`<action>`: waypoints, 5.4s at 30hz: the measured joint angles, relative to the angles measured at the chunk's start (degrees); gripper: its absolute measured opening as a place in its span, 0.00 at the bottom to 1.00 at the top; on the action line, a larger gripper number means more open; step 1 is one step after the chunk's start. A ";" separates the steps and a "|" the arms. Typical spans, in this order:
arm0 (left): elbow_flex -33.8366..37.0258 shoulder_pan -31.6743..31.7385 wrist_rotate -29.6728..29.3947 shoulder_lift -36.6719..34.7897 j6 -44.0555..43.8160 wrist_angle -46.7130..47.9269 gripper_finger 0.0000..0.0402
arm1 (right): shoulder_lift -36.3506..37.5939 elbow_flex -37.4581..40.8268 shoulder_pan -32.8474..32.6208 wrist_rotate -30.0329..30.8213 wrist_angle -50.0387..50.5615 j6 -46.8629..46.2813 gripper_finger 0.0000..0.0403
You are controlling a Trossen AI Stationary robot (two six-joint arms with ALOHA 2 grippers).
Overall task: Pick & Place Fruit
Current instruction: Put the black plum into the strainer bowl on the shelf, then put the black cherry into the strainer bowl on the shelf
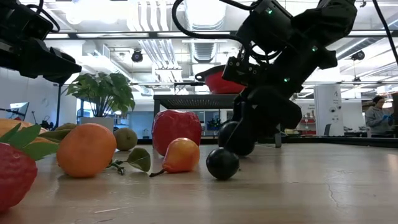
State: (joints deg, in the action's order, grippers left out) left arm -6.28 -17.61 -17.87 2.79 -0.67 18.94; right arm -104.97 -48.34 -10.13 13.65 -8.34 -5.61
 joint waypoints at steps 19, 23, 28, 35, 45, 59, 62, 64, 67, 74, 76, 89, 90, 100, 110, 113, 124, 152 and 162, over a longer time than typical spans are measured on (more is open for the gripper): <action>0.00 -0.02 0.00 0.00 0.00 0.00 0.05 | 0.00 0.00 0.00 -0.20 0.62 -2.23 0.91; 0.00 0.00 0.00 0.00 0.00 0.00 0.05 | 0.00 0.00 0.00 -0.22 0.64 -2.36 0.85; 0.00 0.00 0.02 0.00 0.02 0.00 0.05 | 0.02 0.00 0.00 -0.24 0.76 -2.38 0.74; 0.00 0.00 0.00 -0.02 0.00 0.00 0.05 | 2.44 -0.97 0.00 -2.12 8.22 -2.77 0.60; 0.00 0.00 0.00 -0.02 0.00 0.00 0.05 | 13.26 -12.59 0.24 -1.16 30.15 3.23 0.68; 0.00 -0.02 0.00 0.00 0.00 0.00 0.05 | 27.92 -31.66 13.11 8.68 39.42 15.55 0.66; 0.00 0.00 0.01 0.00 0.00 0.00 0.05 | 28.54 -33.24 19.07 5.62 39.50 15.50 0.67; 0.00 0.00 0.02 -0.02 0.00 0.00 0.05 | 28.38 -33.86 23.22 2.88 39.91 14.86 0.66; 0.00 0.00 0.00 -0.02 0.00 0.00 0.05 | 28.10 -34.01 29.36 -1.14 39.72 13.49 0.64; 0.00 -0.02 0.00 -0.02 0.00 0.00 0.05 | 25.17 -33.92 38.54 -10.35 39.65 9.81 0.63; 0.00 -0.02 0.00 -0.02 0.00 0.00 0.05 | 23.70 -33.92 39.60 -10.67 39.60 9.55 0.65; 0.00 -0.01 0.01 -0.02 0.00 0.00 0.05 | 13.11 -33.83 43.61 -9.09 39.44 10.54 0.62; 0.00 -0.01 0.01 -0.02 0.00 0.00 0.05 | 12.56 -33.83 43.92 -9.05 39.46 10.52 0.62; 0.00 -0.01 0.00 -0.02 0.00 0.00 0.05 | 8.92 -33.83 44.83 -7.52 39.70 9.37 0.78; 0.00 -0.01 0.01 -0.02 0.00 0.00 0.05 | 10.94 -33.83 44.52 -5.97 39.50 11.10 0.91; 0.00 -0.01 0.01 -0.02 0.00 0.00 0.05 | 12.51 -33.83 44.30 -5.99 39.57 11.66 0.91; 0.00 -0.02 0.00 -0.02 0.00 0.00 0.05 | 18.38 -33.83 37.36 -10.33 41.69 12.29 0.85; 0.00 -0.02 0.00 -0.02 0.00 0.00 0.05 | 19.82 -14.31 -5.66 -10.08 31.84 2.78 0.56; 0.00 -0.02 0.00 -0.02 0.00 0.00 0.05 | 19.42 -4.20 -12.18 -10.08 11.06 1.68 0.55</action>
State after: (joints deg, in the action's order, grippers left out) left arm -6.28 -17.63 -17.87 2.77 -0.67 18.94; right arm -85.54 -52.54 -22.31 3.57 2.71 -3.92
